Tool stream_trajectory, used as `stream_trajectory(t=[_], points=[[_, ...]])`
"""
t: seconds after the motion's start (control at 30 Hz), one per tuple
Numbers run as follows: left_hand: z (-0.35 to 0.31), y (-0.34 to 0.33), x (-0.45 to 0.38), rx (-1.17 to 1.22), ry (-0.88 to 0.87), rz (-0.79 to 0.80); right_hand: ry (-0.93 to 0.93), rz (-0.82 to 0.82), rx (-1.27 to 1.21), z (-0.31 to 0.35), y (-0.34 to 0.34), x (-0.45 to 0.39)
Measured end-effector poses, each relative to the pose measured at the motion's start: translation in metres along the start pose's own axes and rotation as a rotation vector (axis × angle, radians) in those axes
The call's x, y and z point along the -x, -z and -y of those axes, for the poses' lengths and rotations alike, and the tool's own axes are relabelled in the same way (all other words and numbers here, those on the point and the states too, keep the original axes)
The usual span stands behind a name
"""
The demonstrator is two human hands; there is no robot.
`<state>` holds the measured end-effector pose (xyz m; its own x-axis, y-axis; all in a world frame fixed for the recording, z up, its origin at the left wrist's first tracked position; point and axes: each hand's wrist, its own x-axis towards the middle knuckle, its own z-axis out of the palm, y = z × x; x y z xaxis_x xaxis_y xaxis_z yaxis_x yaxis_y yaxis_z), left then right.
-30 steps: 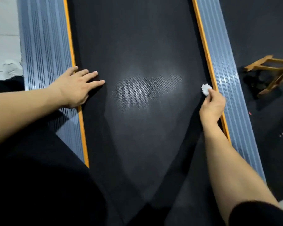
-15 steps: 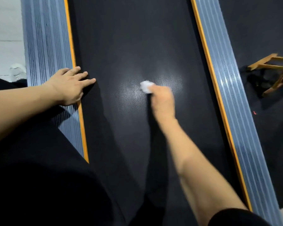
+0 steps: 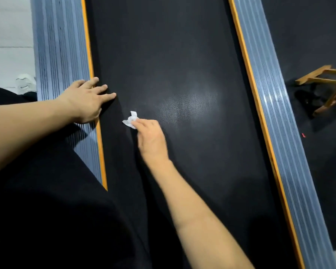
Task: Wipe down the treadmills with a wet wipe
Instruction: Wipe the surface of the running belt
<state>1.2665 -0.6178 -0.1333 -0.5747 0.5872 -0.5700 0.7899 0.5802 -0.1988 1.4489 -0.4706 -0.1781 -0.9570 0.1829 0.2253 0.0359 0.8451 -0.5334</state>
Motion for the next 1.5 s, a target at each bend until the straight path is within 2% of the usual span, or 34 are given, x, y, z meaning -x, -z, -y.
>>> stream_trajectory(t=[0.03,0.1,0.2,0.23,0.3,0.37,0.4,0.43,0.5,0.6,0.63,0.67,0.73,0.83,0.9,0.93,0.97,1.03,1.1,1.2,1.3,1.37,1.43,1.5], points=[[0.000,0.000,0.000,0.012,0.001,-0.003,0.039,0.031,0.026,-0.017,0.009,-0.003],[0.002,0.000,0.000,0.031,-0.010,-0.006,-0.110,0.087,0.210,-0.067,0.042,-0.011],[0.005,0.002,0.001,0.057,-0.014,-0.008,-0.497,-0.072,0.499,-0.142,0.090,-0.014],[0.005,0.004,0.002,0.075,-0.017,-0.014,-0.607,-0.121,0.520,-0.153,0.096,-0.013],[0.006,0.007,0.002,0.107,-0.030,-0.030,-0.692,-0.138,0.515,-0.138,0.081,-0.018],[0.007,0.007,0.001,0.119,-0.035,-0.032,-0.615,-0.064,0.349,-0.082,0.044,-0.031],[0.009,0.006,0.001,0.121,-0.033,-0.035,-0.501,0.008,0.202,-0.046,0.023,-0.032],[0.010,0.003,0.001,0.122,-0.029,-0.040,-0.322,0.074,0.069,-0.011,-0.001,-0.028],[0.014,-0.003,0.001,0.126,-0.029,-0.050,-0.003,0.179,0.010,0.045,-0.031,-0.011],[0.016,-0.003,0.003,0.142,-0.035,-0.049,0.310,0.182,0.022,0.020,-0.031,-0.008],[0.015,-0.002,0.004,0.142,-0.037,-0.048,0.340,0.162,0.032,0.001,-0.016,-0.016],[0.013,0.000,0.004,0.138,-0.041,-0.051,0.297,0.126,0.041,-0.023,0.002,-0.023],[0.009,0.002,0.006,0.103,-0.045,-0.047,0.074,-0.016,0.157,-0.084,0.035,-0.033],[0.002,0.000,0.007,0.009,-0.070,-0.049,-0.452,-0.179,0.356,-0.155,0.075,-0.024],[-0.006,0.001,0.008,-0.037,-0.130,-0.101,-0.700,-0.278,0.332,-0.155,0.071,-0.022],[-0.014,0.003,0.009,-0.042,-0.182,-0.141,-0.742,-0.331,0.290,-0.144,0.064,-0.026],[-0.025,0.004,0.011,-0.027,-0.234,-0.170,-0.696,-0.383,0.243,-0.129,0.055,-0.034],[-0.056,0.004,0.018,0.061,-0.310,-0.147,-0.411,-0.388,0.167,-0.098,0.033,-0.053],[-0.098,-0.003,0.030,0.161,-0.329,-0.061,-0.152,-0.256,0.024,-0.067,0.009,-0.069],[-0.144,-0.019,0.045,0.160,-0.283,0.063,0.070,0.037,0.011,-0.041,-0.014,-0.085],[-0.139,-0.025,0.043,0.112,-0.290,0.064,0.288,0.167,0.067,-0.074,0.014,-0.100],[-0.133,-0.026,0.042,0.120,-0.302,0.069,0.111,0.096,0.153,-0.123,0.046,-0.112],[-0.134,-0.028,0.039,0.118,-0.290,0.064,-0.269,-0.048,0.295,-0.172,0.078,-0.115],[-0.136,-0.029,0.038,0.118,-0.294,0.073,-0.580,-0.112,0.383,-0.183,0.083,-0.113]])
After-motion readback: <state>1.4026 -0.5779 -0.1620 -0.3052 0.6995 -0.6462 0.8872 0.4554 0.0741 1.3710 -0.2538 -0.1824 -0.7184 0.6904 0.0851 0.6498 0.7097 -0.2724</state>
